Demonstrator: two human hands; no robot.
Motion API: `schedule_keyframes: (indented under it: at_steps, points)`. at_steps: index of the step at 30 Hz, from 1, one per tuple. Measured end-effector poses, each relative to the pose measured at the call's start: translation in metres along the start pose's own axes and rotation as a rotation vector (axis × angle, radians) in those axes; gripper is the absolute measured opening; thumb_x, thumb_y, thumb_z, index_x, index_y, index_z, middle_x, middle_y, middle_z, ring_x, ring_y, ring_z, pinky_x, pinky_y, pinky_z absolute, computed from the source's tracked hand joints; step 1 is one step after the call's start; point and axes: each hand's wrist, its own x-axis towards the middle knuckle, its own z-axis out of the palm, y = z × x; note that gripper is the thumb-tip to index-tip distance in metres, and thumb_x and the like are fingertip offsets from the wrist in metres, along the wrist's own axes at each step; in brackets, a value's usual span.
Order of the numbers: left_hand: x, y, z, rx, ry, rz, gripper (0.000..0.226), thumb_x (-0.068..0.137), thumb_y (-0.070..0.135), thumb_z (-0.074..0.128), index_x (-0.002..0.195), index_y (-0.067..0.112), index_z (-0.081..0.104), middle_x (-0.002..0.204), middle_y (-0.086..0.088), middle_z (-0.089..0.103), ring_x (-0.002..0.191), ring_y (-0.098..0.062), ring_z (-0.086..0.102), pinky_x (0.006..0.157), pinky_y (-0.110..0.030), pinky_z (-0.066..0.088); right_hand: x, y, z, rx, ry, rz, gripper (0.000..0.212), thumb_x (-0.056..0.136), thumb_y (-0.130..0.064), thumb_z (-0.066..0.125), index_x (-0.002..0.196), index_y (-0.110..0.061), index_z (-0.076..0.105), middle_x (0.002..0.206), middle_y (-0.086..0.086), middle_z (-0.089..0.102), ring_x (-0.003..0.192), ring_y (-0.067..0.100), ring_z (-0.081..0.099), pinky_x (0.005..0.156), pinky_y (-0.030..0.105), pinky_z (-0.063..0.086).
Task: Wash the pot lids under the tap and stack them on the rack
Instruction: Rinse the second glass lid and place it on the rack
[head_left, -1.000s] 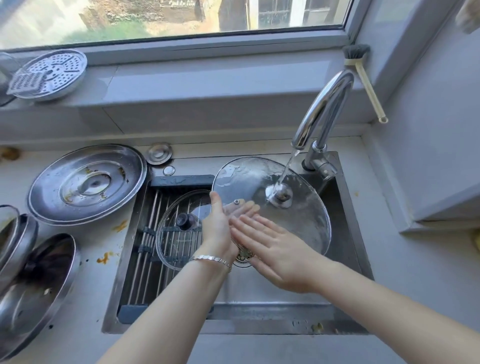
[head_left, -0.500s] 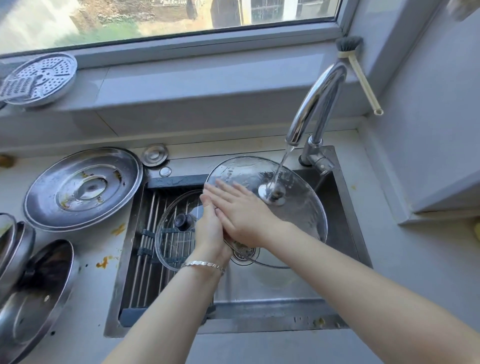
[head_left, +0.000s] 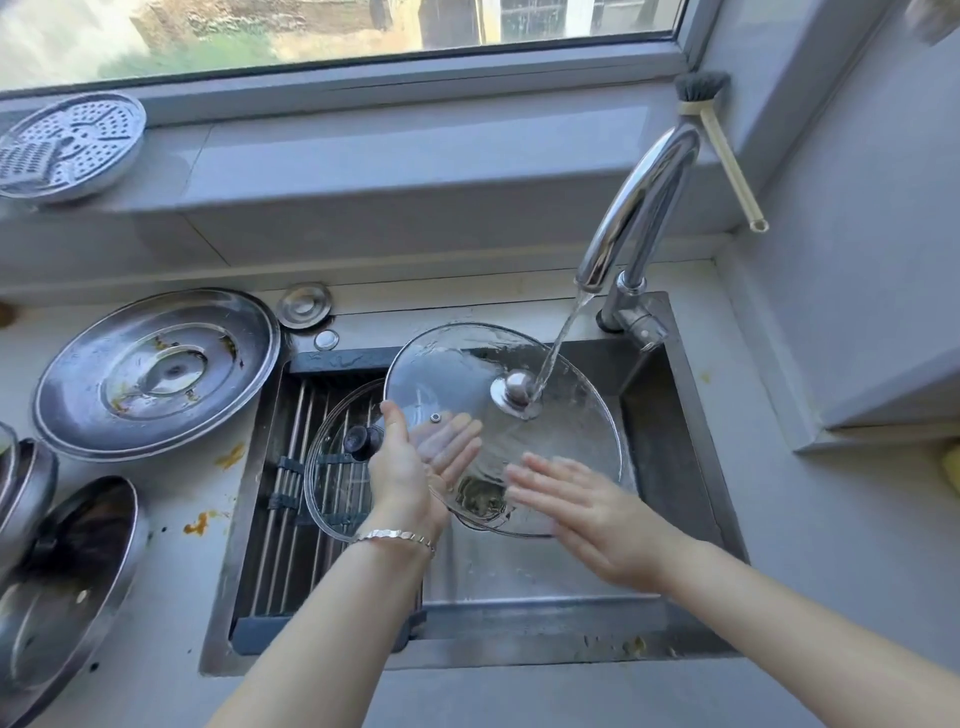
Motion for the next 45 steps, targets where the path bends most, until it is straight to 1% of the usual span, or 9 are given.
schedule_keyframes:
  at_steps: [3,6,12,18,22,27,33,40,45]
  points:
    - [-0.003,0.004,0.003,0.061,-0.003,0.044,0.062,0.093,0.054,0.034,0.09,-0.004,0.056,0.076,-0.018,0.071,0.061,-0.024,0.071,0.053,-0.028,0.059,0.006,0.012,-0.026,0.168,0.283,0.429,0.039,0.093,-0.035,0.041,0.116,-0.013,0.063,0.118,-0.003,0.063,0.106,0.007,0.057,0.093,0.035,0.045]
    - [-0.01,0.001,0.011,0.119,-0.012,0.076,0.06,0.093,0.053,0.035,0.088,-0.003,0.057,0.075,-0.018,0.071,0.059,-0.023,0.071,0.055,-0.029,0.06,0.042,0.01,-0.042,0.205,0.231,0.661,0.045,0.091,-0.039,0.051,0.133,-0.023,0.042,0.112,-0.002,0.046,0.079,0.016,0.055,0.077,0.032,0.047]
    - [-0.019,0.0,0.025,0.171,-0.008,0.122,0.056,0.094,0.05,0.039,0.081,-0.002,0.057,0.064,-0.013,0.071,0.056,-0.023,0.07,0.055,-0.031,0.059,0.091,0.0,-0.038,-0.331,0.162,0.671,0.035,0.097,-0.034,0.032,0.109,-0.008,0.053,0.103,0.01,0.059,0.086,0.038,0.062,0.065,0.035,0.04]
    - [-0.021,0.003,0.029,0.187,0.037,0.166,0.053,0.094,0.046,0.041,0.08,-0.002,0.058,0.071,-0.017,0.069,0.053,-0.022,0.069,0.054,-0.031,0.058,0.119,0.004,-0.042,-0.032,0.021,1.107,0.043,0.092,-0.034,0.032,0.114,-0.006,0.055,0.118,0.02,0.06,0.11,0.037,0.054,0.088,0.036,0.042]
    - [-0.017,0.006,0.018,0.173,0.031,0.102,0.056,0.093,0.05,0.04,0.083,-0.003,0.057,0.071,-0.017,0.07,0.055,-0.024,0.07,0.051,-0.029,0.059,0.115,-0.001,-0.047,-0.193,-0.072,0.957,0.046,0.093,-0.044,0.032,0.11,-0.011,0.059,0.112,0.016,0.063,0.106,0.034,0.057,0.082,0.034,0.043]
    - [-0.015,0.007,0.005,0.168,0.022,0.085,0.057,0.093,0.05,0.041,0.085,-0.004,0.057,0.065,-0.015,0.072,0.06,-0.027,0.071,0.055,-0.031,0.06,0.091,0.009,-0.061,0.262,-0.114,0.705,0.032,0.082,-0.046,0.059,0.087,-0.017,0.05,0.071,0.002,0.063,0.039,0.018,0.055,0.044,0.03,0.046]
    - [-0.017,0.009,0.007,0.165,-0.001,0.111,0.054,0.094,0.047,0.04,0.082,-0.003,0.057,0.064,-0.015,0.071,0.058,-0.026,0.071,0.055,-0.031,0.06,0.09,0.016,-0.046,0.456,0.24,0.768,0.031,0.092,-0.029,0.049,0.064,-0.018,0.042,0.049,-0.008,0.046,0.044,0.022,0.048,0.044,0.031,0.04]
    - [-0.017,0.011,0.008,0.218,0.038,0.214,0.052,0.093,0.045,0.043,0.082,-0.004,0.059,0.065,-0.014,0.072,0.059,-0.026,0.071,0.06,-0.034,0.059,0.094,0.018,-0.031,0.834,0.244,1.162,0.028,0.095,-0.014,0.032,0.069,-0.009,0.043,0.046,0.004,0.042,0.022,0.009,0.035,0.031,0.012,0.026]
    - [-0.015,0.013,0.006,0.188,0.026,0.218,0.053,0.094,0.046,0.041,0.083,-0.003,0.059,0.066,-0.015,0.072,0.063,-0.027,0.072,0.056,-0.032,0.06,0.091,0.005,-0.021,0.53,0.356,0.984,0.029,0.098,-0.02,0.027,0.073,-0.011,0.04,0.054,0.006,0.048,0.036,0.013,0.046,0.043,0.025,0.037]
